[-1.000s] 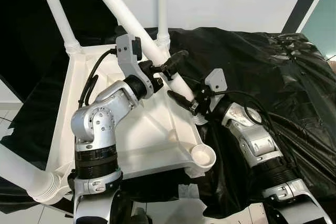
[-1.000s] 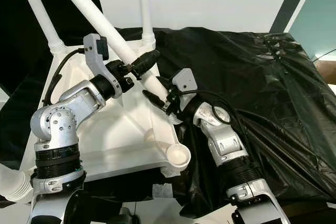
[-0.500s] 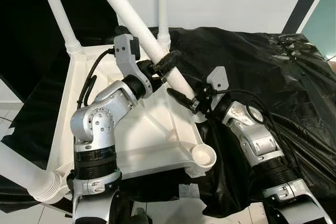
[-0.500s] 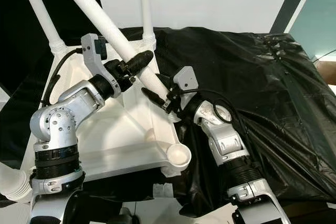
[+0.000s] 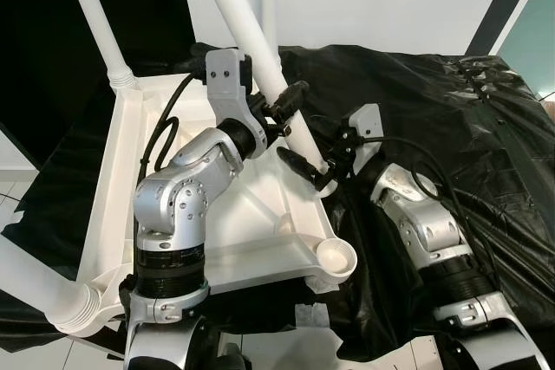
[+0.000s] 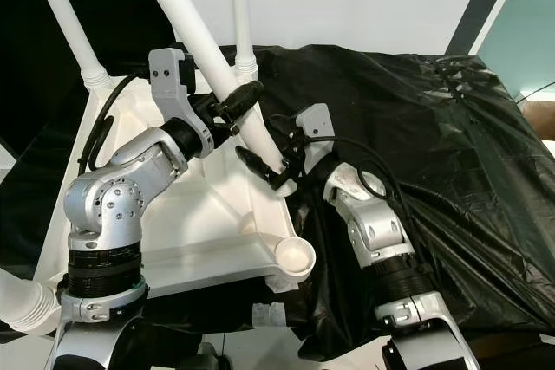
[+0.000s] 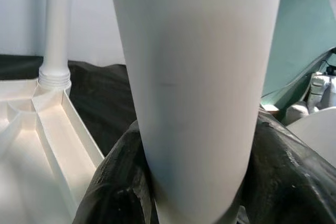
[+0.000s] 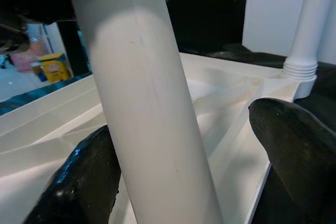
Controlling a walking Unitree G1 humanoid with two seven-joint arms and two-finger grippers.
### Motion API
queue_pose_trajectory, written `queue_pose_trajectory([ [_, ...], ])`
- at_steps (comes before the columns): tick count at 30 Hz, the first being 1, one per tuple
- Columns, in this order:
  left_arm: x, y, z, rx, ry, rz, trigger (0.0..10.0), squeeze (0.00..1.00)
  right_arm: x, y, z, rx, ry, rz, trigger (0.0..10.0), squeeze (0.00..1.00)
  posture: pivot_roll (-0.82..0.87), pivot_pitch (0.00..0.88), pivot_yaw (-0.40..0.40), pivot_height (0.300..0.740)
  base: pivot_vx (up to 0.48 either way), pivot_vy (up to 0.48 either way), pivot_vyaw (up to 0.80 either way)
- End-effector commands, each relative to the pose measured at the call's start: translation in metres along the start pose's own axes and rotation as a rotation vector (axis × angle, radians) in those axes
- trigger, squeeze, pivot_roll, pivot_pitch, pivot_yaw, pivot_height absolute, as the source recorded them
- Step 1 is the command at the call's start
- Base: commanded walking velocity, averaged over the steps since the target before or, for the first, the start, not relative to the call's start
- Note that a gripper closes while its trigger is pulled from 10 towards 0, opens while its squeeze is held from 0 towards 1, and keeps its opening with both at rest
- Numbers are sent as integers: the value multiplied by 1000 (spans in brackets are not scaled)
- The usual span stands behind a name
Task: Building children table
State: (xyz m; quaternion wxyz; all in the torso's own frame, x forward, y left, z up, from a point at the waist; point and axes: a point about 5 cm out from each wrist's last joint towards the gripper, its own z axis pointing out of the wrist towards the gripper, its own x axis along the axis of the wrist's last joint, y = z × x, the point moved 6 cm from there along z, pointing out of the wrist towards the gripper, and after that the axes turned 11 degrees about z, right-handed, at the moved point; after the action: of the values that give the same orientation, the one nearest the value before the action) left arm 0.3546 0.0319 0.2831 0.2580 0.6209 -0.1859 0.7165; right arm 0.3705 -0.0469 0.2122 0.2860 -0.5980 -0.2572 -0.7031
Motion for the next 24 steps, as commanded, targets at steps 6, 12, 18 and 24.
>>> queue_pose_trajectory([
  [6, 11, 20, 16, 106, 30, 73, 10000, 0, -4, -11, 24, -87, -60, -1, 10000, 0, 159, 32, -10, 740, 0, 0, 0],
  [12, 10, 36, 23, 117, 27, 75, 10000, 0, -10, -16, 36, -157, -88, -26, 10000, 0, 164, 31, -9, 740, 0, 0, 0],
  [18, 11, 42, 25, 123, 35, 72, 10000, 0, -14, -15, 37, -212, -112, -16, 0, 0, 167, 31, -7, 740, 0, 0, 0],
  [24, 13, 49, 26, 109, 46, 68, 10000, 0, -12, -12, 38, -235, -108, -23, 0, 0, 162, 30, -5, 740, 0, 0, 0],
])
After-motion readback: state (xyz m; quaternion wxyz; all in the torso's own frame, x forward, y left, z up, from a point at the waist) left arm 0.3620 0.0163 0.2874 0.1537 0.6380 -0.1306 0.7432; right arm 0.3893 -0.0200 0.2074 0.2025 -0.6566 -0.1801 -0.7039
